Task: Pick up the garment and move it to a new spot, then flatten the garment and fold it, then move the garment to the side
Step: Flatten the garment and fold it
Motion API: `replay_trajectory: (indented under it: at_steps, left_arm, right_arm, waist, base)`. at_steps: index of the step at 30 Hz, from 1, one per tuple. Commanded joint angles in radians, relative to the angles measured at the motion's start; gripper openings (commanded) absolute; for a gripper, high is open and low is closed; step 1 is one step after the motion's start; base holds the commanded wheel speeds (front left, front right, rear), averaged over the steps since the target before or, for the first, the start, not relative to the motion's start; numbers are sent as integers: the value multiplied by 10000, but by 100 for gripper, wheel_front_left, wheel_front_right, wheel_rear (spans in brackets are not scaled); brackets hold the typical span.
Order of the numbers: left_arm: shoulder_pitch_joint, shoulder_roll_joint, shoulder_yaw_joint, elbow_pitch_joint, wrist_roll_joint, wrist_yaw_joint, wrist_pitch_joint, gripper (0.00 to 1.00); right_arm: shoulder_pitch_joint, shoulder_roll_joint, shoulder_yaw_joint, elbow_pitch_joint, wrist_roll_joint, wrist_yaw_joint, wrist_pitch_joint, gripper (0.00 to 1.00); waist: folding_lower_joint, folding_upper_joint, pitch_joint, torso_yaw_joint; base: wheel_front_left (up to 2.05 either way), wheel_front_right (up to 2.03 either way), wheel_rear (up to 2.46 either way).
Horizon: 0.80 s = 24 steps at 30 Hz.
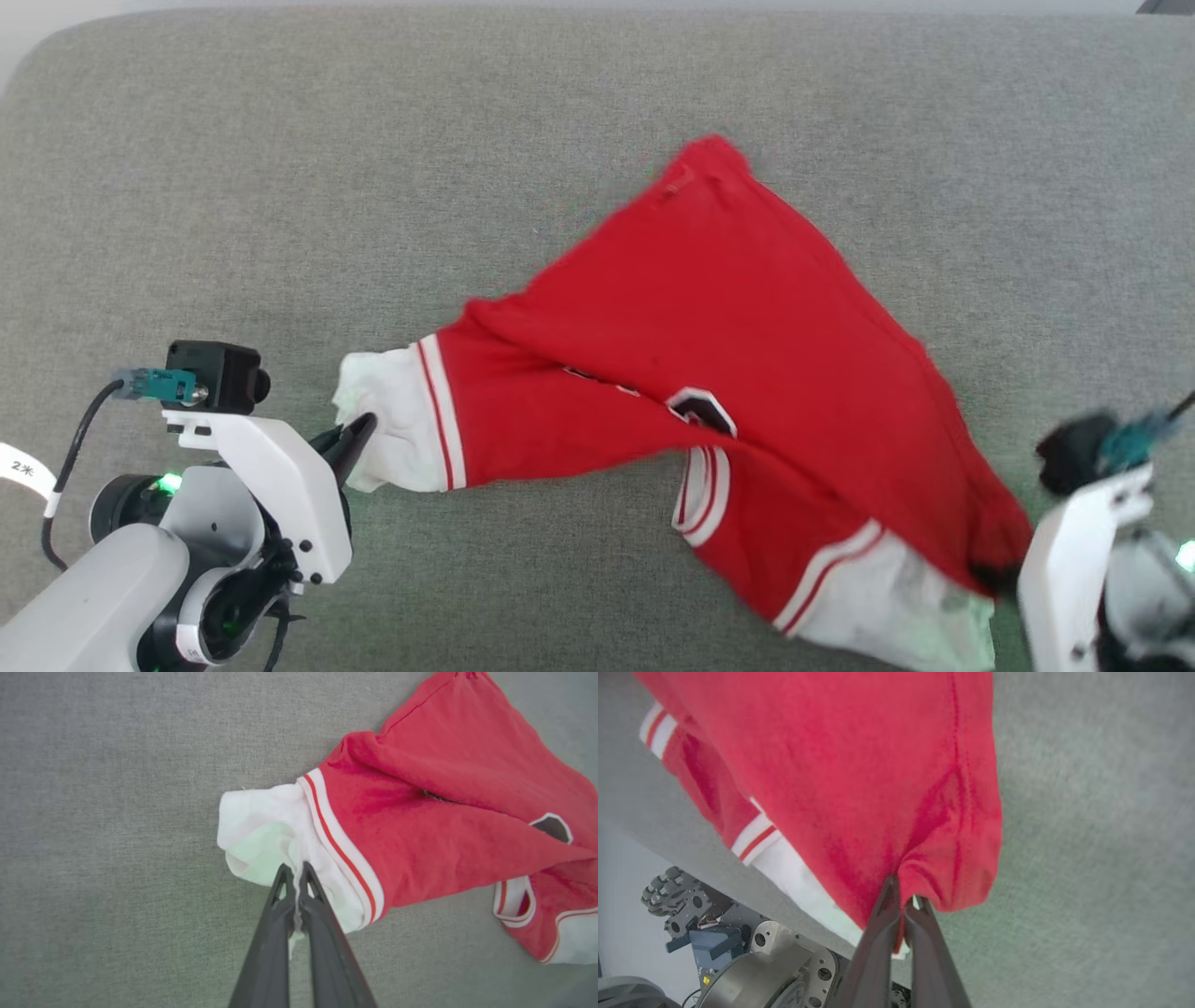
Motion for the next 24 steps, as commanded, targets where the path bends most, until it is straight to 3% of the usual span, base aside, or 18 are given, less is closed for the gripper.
replay_trajectory:
  at_steps: [1, 2, 3, 4, 5, 11, 19, 24]
  left_arm:
    - [89, -10, 14, 4, 9, -10, -62, 0]
    - [76, -30, 7, 18, 9, -29, -68, 0]
    - [59, -47, 1, 31, 11, -52, -80, 0]
    - [38, -56, -2, 43, 11, -61, -87, 0]
    - [18, -69, -4, 56, 8, -81, -73, 0]
    - [-118, -71, 34, 39, 39, -123, -100, 0]
    - [-360, -242, -6, -44, 140, -209, -160, 0]
    - [-721, -459, -110, 2, 293, -337, -123, 0]
  right_arm:
    - [292, 103, 42, 179, -249, -2, -191, 0]
    - [422, 256, 9, 287, -462, -3, -489, 12]
    - [501, 377, 4, 418, -642, -3, -812, 35]
    - [596, 448, -1, 543, -820, -3, -1080, 73]
    - [654, 558, -26, 653, -958, -3, -1295, 100]
    - [363, 578, -291, 49, -1019, -3, -1725, 100]
    - [-814, 695, -833, -2023, -990, -3, -1550, 100]
    - [-2552, 567, -400, -1569, -1565, -2, -2175, 100]
  waist:
    - [0, 0, 12, 2]
    - [0, 0, 20, 10]
    - [0, 0, 24, 15]
    - [0, 0, 42, 22]
    - [0, 0, 51, 26]
    - [0, 0, 188, 86]
    - [0, 0, 503, 330]
    - [0, 0, 818, 704]
  base:
    - [0, 0, 0]
    - [0, 0, 0]
    - [0, 0, 0]
    - [0, 0, 0]
    - [0, 0, 0]
    - [0, 0, 0]
    - [0, 0, 0]
    - [0, 0, 0]
